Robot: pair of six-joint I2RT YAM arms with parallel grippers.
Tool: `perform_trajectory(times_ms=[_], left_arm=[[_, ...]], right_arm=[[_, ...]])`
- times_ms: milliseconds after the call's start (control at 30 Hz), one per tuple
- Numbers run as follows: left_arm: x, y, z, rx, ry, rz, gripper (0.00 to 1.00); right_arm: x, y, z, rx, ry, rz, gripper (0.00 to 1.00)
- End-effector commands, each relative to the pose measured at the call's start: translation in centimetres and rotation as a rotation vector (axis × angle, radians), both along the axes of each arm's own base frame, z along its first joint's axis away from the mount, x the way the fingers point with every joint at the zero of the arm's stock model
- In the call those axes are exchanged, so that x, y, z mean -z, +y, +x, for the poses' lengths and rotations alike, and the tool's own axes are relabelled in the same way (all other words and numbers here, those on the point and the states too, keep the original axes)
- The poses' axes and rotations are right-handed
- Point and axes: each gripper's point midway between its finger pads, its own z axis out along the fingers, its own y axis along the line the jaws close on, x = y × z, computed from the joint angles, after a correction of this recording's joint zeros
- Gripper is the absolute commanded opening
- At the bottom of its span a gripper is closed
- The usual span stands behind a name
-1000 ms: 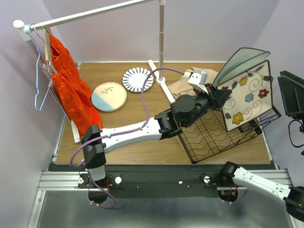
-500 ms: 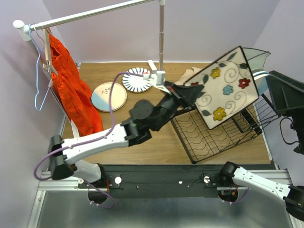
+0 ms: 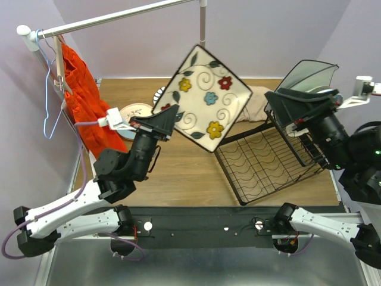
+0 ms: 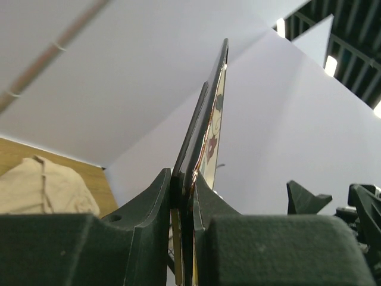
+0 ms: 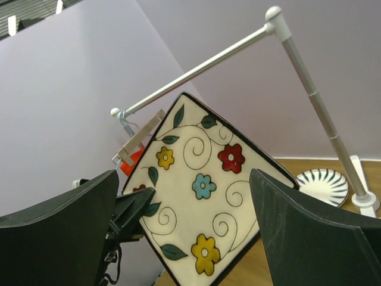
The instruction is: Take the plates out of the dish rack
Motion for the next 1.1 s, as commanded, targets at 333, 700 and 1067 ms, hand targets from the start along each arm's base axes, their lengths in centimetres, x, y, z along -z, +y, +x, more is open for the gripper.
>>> perform_trajectory(times_ms=[333, 700, 1067], left_arm=[[3.5, 6.6, 1.4, -0.104, 0.143, -0.239, 0.0], [9.9, 6.2, 3.4, -0.15, 0.346, -0.276, 0.0], [14.1, 6.3, 7.3, -0.245, 0.421, -0.202, 0.0]], right_arm=[[6.6, 4.9, 2.1, -0.1, 0.123, -0.053, 0.99], [10.3, 7.1, 3.2, -0.14, 0.211, -0.078, 0.99], [8.3, 4.4, 1.8, -0.097, 0.146, -0.034, 0.99]])
